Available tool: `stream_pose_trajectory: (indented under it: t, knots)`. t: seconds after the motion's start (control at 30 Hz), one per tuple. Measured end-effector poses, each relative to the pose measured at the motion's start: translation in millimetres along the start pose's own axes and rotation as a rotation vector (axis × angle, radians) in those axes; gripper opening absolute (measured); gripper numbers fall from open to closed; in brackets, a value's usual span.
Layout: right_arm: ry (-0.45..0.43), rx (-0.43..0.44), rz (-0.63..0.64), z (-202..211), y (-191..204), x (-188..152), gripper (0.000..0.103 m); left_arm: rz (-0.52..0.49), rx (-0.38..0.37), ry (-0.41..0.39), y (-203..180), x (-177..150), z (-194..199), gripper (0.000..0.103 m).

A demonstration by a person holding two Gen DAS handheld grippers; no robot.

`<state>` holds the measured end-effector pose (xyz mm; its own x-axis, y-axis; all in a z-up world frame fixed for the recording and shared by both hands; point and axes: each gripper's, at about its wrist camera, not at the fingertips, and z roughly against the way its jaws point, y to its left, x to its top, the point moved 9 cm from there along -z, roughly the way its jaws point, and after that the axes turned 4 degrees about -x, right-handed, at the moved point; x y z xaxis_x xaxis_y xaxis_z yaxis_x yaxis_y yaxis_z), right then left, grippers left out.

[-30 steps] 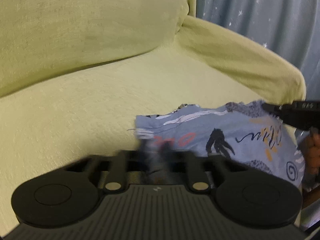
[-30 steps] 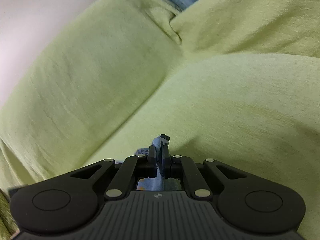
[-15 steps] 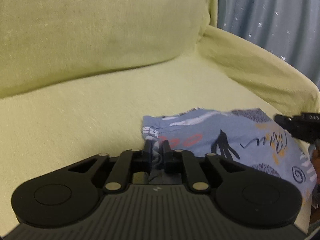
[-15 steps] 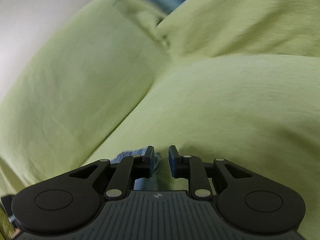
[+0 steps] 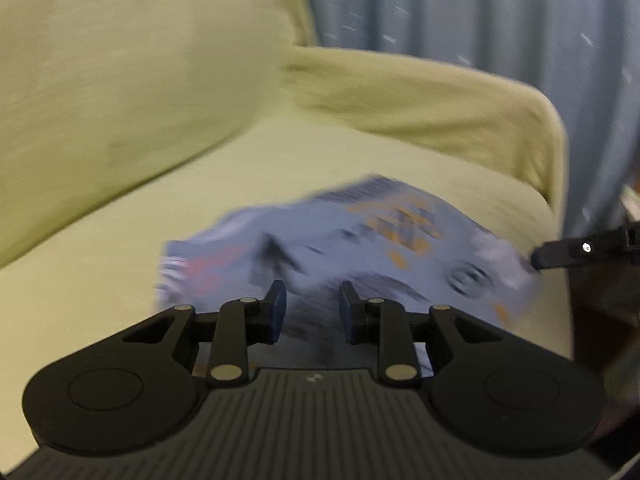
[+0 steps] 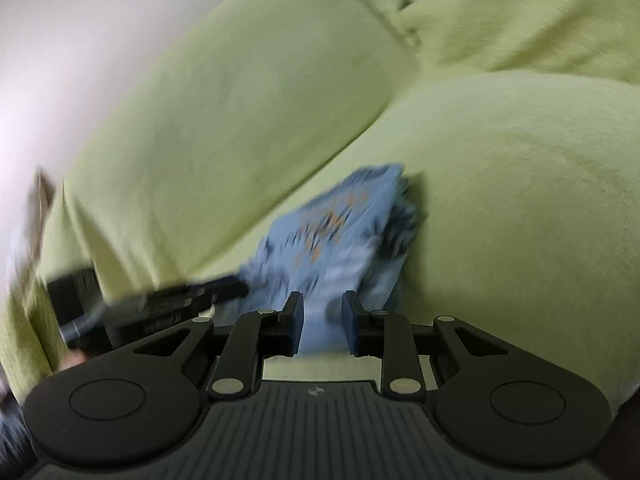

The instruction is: Fold clothes

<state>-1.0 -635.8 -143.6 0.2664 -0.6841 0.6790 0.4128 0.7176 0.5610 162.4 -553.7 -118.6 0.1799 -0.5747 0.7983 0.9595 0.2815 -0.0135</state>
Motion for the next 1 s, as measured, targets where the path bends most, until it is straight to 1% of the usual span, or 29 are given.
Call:
stream_pose_trajectory:
  t: [0.07, 0.1, 0.17, 0.23, 0.3, 0.33, 0.37, 0.4, 0.43, 0.5, 0.53, 0.63, 0.67, 0.7, 0.73, 0.77, 0.8, 0.83, 0.9, 0.93, 0.97, 1.0]
  knots:
    - [0.025, -0.079, 0.123, -3.4, 6.0, -8.8, 0.028, -0.056, -0.029, 0.032, -17.7, -10.5, -2.5, 0.023]
    - [0.032, -0.101, 0.165, -5.7, 7.5, -10.4, 0.028, -0.083, -0.042, 0.046, -22.7, -16.1, -3.1, 0.023]
    - [0.035, -0.113, 0.199, -10.9, 8.0, -10.8, 0.029, -0.135, -0.046, 0.076, -28.0, -28.2, -7.1, 0.023]
    - [0.039, -0.103, 0.169, -14.5, 4.3, -10.1, 0.031, -0.162, -0.045, 0.077, -28.4, -31.6, -8.6, 0.024]
    - [0.037, -0.07, 0.113, -16.6, 1.2, -7.3, 0.03, -0.146, -0.047, 0.075, -24.6, -32.0, -11.1, 0.024]
    - [0.035, -0.049, 0.082, -15.2, -0.9, -5.4, 0.014, -0.143, -0.049, 0.075, -24.7, -32.7, -9.2, 0.024]
    - [0.035, -0.033, 0.052, -13.3, -3.7, -1.8, 0.002, -0.145, -0.048, 0.076, -24.4, -33.5, -9.1, 0.025]
    - [0.043, -0.028, 0.032, -10.8, -6.3, 0.2, 0.001, -0.146, -0.048, 0.076, -23.3, -34.8, -8.3, 0.026]
    - [0.044, -0.052, 0.034, -7.2, -11.0, 2.0, 0.0, -0.142, -0.051, 0.075, -22.1, -35.0, -7.9, 0.026]
    - [0.025, -0.133, 0.047, -2.1, -24.1, 9.7, 0.0, -0.134, -0.056, 0.075, -20.6, -34.8, -7.1, 0.026]
    - [0.024, -0.162, 0.031, -1.0, -32.3, 10.8, 0.0, -0.134, -0.057, 0.074, -20.3, -34.7, -6.8, 0.026]
    - [0.026, -0.207, 0.004, 0.1, -44.0, 2.9, 0.0, -0.137, -0.057, 0.071, -20.6, -33.8, -4.8, 0.026]
    - [0.019, -0.208, 0.005, 0.4, -43.5, 1.1, 0.004, -0.136, -0.057, 0.07, -20.7, -33.6, -4.0, 0.026]
    - [0.01, -0.196, 0.004, 1.2, -41.5, 0.6, 0.011, -0.134, -0.058, 0.069, -20.8, -33.5, -3.2, 0.026]
    - [0.001, -0.179, -0.001, 2.0, -39.0, 0.6, 0.026, -0.126, -0.063, 0.067, -20.7, -33.2, -2.1, 0.025]
    - [-0.008, -0.143, -0.015, 2.7, -35.7, 1.9, 0.054, -0.117, -0.07, 0.065, -20.7, -32.7, -1.7, 0.024]
    - [-0.018, -0.104, -0.033, 2.9, -32.8, 3.2, 0.063, -0.106, -0.082, 0.056, -21.3, -31.2, -0.1, 0.023]
    - [-0.029, -0.079, -0.041, 2.0, -30.2, 4.4, 0.069, -0.098, -0.101, 0.038, -23.3, -28.6, 1.8, 0.023]
    - [-0.022, -0.072, -0.027, -4.4, -25.7, 3.5, 0.068, -0.084, -0.141, 0.001, -27.5, -23.1, 5.8, 0.023]
    - [-0.015, -0.068, -0.023, -9.7, -24.1, 2.9, 0.068, -0.094, -0.15, -0.002, -30.4, -22.5, 5.6, 0.023]
    - [-0.002, -0.057, -0.031, -14.9, -23.8, 2.5, 0.066, -0.106, -0.158, -0.004, -33.3, -22.3, 5.1, 0.023]
    - [0.013, -0.043, -0.042, -20.7, -23.5, 2.0, 0.061, -0.128, -0.163, 0.012, -36.9, -24.7, 2.3, 0.023]
